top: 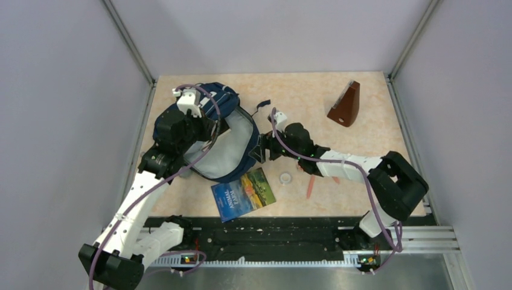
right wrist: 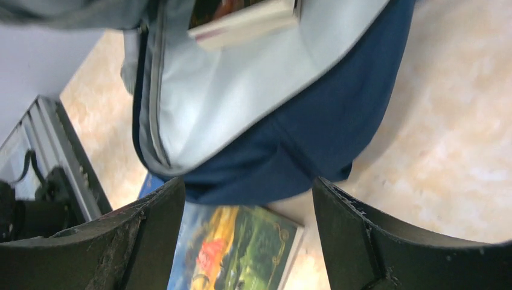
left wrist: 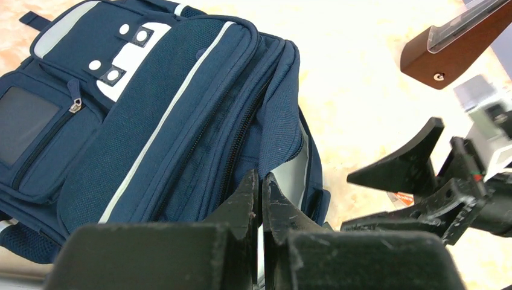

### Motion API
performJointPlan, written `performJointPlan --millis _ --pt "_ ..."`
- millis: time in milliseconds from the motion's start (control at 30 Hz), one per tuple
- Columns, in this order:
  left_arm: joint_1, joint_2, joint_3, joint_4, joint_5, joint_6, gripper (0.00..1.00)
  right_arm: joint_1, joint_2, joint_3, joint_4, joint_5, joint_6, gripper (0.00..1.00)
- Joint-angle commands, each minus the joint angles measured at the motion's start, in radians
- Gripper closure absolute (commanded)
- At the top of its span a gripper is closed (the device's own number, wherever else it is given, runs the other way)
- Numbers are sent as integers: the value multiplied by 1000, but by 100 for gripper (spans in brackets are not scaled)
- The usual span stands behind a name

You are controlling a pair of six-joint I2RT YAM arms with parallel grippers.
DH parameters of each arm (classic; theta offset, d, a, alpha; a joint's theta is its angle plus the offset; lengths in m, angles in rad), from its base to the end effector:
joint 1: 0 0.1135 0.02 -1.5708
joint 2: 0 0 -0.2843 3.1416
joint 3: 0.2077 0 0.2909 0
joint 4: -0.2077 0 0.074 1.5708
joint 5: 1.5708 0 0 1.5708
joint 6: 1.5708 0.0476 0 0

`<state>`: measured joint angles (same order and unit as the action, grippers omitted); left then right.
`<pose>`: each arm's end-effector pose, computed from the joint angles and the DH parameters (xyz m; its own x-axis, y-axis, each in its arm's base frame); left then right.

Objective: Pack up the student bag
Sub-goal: Pick up the book from the center of the board.

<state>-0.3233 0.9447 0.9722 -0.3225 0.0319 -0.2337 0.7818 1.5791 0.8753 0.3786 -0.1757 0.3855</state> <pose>0.2390 -0.0817 0.3763 -0.3484 -0.1274 -0.9286 0.2732 0.9339 -0.2306 0.2728 0.2826 0.2207 -0.5151 0.0103 -0.8570 -0.6665 0.6240 0.4081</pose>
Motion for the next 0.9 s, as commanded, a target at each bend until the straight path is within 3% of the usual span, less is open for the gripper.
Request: performJointPlan --millis 0,633,867 --pt "-2 -35 19 117 -9 2 100 -40 14 -53 17 -138 2 25" --pt "-2 -27 19 112 -23 14 100 -78 206 -34 41 -324 10 36" --pt "-2 -29 20 112 -22 14 100 -51 220 -22 44 -372 26 54"
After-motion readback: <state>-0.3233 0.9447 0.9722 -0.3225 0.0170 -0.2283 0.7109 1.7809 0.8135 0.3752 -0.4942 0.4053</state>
